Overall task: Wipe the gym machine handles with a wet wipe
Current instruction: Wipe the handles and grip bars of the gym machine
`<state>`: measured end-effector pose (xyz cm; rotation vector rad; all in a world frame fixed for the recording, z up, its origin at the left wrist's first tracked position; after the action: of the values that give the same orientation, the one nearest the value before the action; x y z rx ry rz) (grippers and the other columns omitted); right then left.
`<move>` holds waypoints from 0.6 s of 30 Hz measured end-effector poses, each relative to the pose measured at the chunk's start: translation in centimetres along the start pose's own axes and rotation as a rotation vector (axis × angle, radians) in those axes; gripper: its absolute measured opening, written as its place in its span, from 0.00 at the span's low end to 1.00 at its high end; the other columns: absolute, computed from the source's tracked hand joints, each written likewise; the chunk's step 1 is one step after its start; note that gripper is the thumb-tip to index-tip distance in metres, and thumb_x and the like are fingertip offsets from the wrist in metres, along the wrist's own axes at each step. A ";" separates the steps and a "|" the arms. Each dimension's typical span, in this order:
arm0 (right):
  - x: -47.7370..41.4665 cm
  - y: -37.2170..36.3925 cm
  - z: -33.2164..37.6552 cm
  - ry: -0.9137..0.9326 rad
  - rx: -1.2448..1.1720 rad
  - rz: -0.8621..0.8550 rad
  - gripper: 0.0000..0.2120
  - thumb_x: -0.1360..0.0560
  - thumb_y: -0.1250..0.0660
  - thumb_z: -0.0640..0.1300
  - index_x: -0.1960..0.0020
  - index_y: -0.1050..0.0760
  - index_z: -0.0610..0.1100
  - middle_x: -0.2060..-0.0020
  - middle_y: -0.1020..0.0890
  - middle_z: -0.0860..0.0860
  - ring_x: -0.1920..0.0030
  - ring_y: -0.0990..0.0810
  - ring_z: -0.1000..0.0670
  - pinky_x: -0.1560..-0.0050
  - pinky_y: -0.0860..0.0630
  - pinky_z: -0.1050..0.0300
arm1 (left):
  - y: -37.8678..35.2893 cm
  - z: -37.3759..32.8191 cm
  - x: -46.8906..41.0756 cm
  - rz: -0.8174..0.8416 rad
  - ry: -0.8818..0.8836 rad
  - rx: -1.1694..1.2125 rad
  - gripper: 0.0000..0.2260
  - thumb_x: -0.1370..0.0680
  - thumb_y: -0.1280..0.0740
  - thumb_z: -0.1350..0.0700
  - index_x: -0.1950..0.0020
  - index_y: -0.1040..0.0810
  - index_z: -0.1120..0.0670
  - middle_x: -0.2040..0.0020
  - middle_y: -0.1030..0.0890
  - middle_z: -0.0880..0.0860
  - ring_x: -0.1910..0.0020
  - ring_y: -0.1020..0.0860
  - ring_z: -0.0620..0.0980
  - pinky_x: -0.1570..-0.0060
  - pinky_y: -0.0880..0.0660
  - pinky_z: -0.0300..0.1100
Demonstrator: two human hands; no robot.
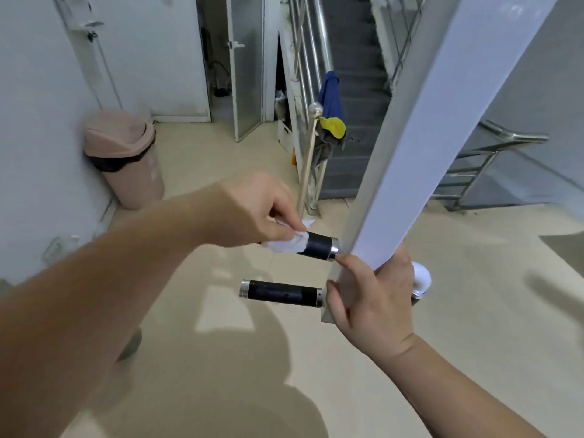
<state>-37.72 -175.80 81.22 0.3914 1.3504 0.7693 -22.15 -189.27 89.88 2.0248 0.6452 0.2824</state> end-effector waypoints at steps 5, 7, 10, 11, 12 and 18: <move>-0.5 0.2 0.3 -0.039 -0.026 -0.022 0.29 0.39 0.25 0.39 0.41 0.30 0.51 0.48 0.24 0.31 0.44 0.28 0.35 0.56 0.39 0.53 | -1.9 -2.7 -3.7 0.094 -0.026 0.019 0.02 0.25 0.24 0.55 0.56 0.12 0.49 0.60 0.15 0.45 0.60 0.18 0.39 0.59 0.23 0.34; -0.6 0.3 0.2 -0.044 -0.022 -0.022 0.28 0.38 0.25 0.40 0.41 0.30 0.51 0.47 0.24 0.30 0.43 0.27 0.33 0.53 0.40 0.54 | -2.4 -3.3 -3.9 0.095 -0.041 0.031 0.03 0.25 0.24 0.56 0.58 0.12 0.50 0.61 0.15 0.45 0.62 0.19 0.38 0.62 0.25 0.31; -0.3 0.3 0.2 -0.030 -0.005 -0.021 0.27 0.37 0.26 0.41 0.42 0.30 0.51 0.48 0.24 0.30 0.44 0.26 0.32 0.54 0.38 0.53 | -0.9 -1.2 -2.7 0.119 0.044 0.090 0.06 0.25 0.25 0.58 0.60 0.13 0.49 0.57 0.13 0.48 0.58 0.16 0.46 0.57 0.21 0.43; -0.2 0.3 0.2 -0.025 -0.002 -0.030 0.27 0.38 0.25 0.41 0.42 0.30 0.51 0.48 0.24 0.31 0.45 0.26 0.32 0.56 0.36 0.52 | -0.1 0.1 -2.1 0.134 0.092 0.106 0.05 0.25 0.25 0.58 0.60 0.12 0.51 0.56 0.13 0.50 0.58 0.16 0.49 0.58 0.22 0.46; -0.1 0.4 0.4 -0.022 -0.003 -0.041 0.27 0.38 0.25 0.41 0.42 0.30 0.51 0.48 0.24 0.31 0.45 0.26 0.32 0.58 0.34 0.51 | 0.7 1.4 -1.4 0.151 0.140 0.148 0.04 0.25 0.24 0.58 0.60 0.12 0.53 0.55 0.13 0.53 0.61 0.17 0.50 0.61 0.23 0.46; -0.2 0.4 0.9 -0.052 -0.028 -0.099 0.26 0.41 0.26 0.38 0.46 0.30 0.50 0.49 0.24 0.31 0.46 0.26 0.33 0.62 0.33 0.50 | 0.5 1.6 -0.2 0.106 0.228 0.222 0.04 0.26 0.23 0.54 0.59 0.12 0.54 0.62 0.14 0.52 0.64 0.22 0.41 0.66 0.29 0.31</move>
<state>-36.94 -175.52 81.87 0.3181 1.2993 0.6913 -21.39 -190.76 89.51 2.2637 0.7379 0.5307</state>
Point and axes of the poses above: each hand's wrist, its own x-axis away from the middle knuckle, its own y-axis out of the back of the hand, z = x × y, the point moved 5 cm from there along -x, towards the middle knuckle
